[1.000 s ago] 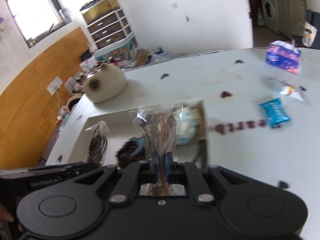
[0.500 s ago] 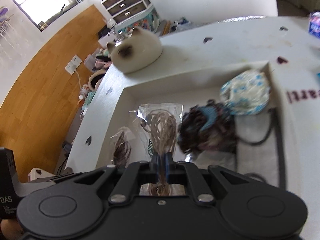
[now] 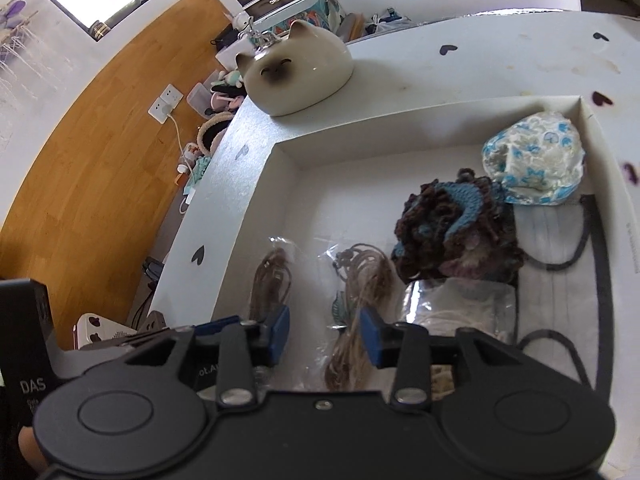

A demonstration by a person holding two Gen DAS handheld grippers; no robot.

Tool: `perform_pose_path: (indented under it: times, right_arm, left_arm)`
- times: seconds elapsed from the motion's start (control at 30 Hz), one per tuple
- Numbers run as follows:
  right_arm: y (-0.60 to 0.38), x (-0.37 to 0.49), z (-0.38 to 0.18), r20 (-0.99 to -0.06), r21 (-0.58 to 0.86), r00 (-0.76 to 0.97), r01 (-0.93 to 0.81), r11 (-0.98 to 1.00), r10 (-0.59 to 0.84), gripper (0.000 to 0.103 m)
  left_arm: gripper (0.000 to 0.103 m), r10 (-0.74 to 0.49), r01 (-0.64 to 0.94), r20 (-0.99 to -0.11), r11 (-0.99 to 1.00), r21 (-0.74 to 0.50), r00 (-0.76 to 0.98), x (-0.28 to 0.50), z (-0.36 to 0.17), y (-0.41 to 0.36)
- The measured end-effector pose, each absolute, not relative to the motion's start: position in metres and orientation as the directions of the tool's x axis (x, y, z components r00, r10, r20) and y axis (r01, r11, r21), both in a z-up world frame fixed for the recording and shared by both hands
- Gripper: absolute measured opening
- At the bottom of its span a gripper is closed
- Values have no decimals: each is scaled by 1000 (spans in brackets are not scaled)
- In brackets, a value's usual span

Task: Organize soft objects
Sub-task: 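Carry the light cord bag into the tray while the left tool carries the dark cord bag there, then open the right tool to release the light cord bag while the left tool releases the dark cord bag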

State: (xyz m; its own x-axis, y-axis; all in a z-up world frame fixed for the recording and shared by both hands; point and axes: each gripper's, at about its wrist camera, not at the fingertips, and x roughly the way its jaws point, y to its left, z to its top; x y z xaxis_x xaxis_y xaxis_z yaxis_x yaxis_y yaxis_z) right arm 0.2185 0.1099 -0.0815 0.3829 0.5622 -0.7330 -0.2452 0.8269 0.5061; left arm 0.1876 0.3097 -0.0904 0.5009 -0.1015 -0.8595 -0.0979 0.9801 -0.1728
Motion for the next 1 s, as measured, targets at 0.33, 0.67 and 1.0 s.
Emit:
perform_pose_path:
  times: [0.33, 0.67, 1.0]
  right_arm:
    - [98, 214, -76, -749, 466, 388, -266, 844, 536, 40]
    - [91, 207, -63, -746, 374, 440, -346, 861, 500, 49]
    - [77, 194, -54, -735, 285, 495, -394, 874, 463, 71]
  left_arm:
    - [56, -127, -56, -846, 982, -182, 519, 185, -80, 301]
    - [56, -135, -55, -834, 980, -194, 535, 175, -65, 300]
    - [81, -108, -58, -818, 984, -171, 565, 161, -57, 297]
